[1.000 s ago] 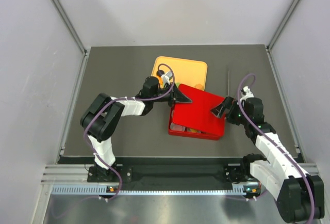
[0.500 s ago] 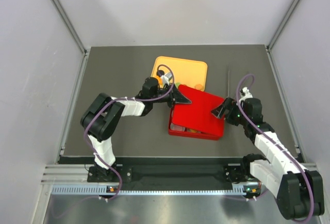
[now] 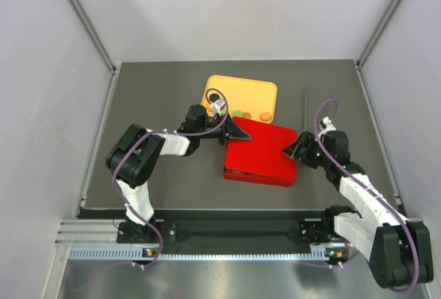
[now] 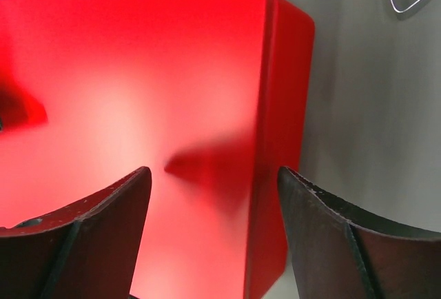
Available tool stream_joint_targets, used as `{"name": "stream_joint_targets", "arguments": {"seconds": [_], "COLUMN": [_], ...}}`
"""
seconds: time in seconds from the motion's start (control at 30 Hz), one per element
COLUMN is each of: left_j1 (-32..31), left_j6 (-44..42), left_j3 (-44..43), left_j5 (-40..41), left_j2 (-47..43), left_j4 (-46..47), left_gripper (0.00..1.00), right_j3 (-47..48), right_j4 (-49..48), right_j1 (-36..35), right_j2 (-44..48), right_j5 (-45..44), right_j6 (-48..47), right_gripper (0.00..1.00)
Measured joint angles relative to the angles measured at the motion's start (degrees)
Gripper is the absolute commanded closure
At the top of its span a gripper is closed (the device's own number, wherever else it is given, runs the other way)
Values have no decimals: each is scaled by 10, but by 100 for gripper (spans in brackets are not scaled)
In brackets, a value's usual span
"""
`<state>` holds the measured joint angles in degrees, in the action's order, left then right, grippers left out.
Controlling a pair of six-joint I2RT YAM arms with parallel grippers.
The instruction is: Pack the cookies
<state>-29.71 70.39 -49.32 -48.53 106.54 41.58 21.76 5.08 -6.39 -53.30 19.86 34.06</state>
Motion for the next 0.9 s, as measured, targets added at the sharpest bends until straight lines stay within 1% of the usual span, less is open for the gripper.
{"name": "stream_joint_targets", "arguments": {"seconds": [0.3,0.4,0.47,0.87,0.9], "left_j1": [30,36,38,55,58], "left_j6": [-11,-15,-17,-34,-36], "left_j3": [19,25,26,27,27], "left_j5": [-7,-10,-12,-24,-26], "left_j2": [-4,-7,-9,-18,-20], "left_j4": [-1,-5,-9,-31,-32], "left_gripper": [62,62,61,56,55], "right_j3": [0,0,0,0,0], "right_j4": [0,0,-1,-1,-2], "right_j1": [1,1,1,1,0], "right_j2": [-6,-9,-9,-9,-10], "right_j5": [0,0,3,15,17], "right_j6": [0,0,0,-2,-3], "right_gripper": [32,30,27,27,27]}}
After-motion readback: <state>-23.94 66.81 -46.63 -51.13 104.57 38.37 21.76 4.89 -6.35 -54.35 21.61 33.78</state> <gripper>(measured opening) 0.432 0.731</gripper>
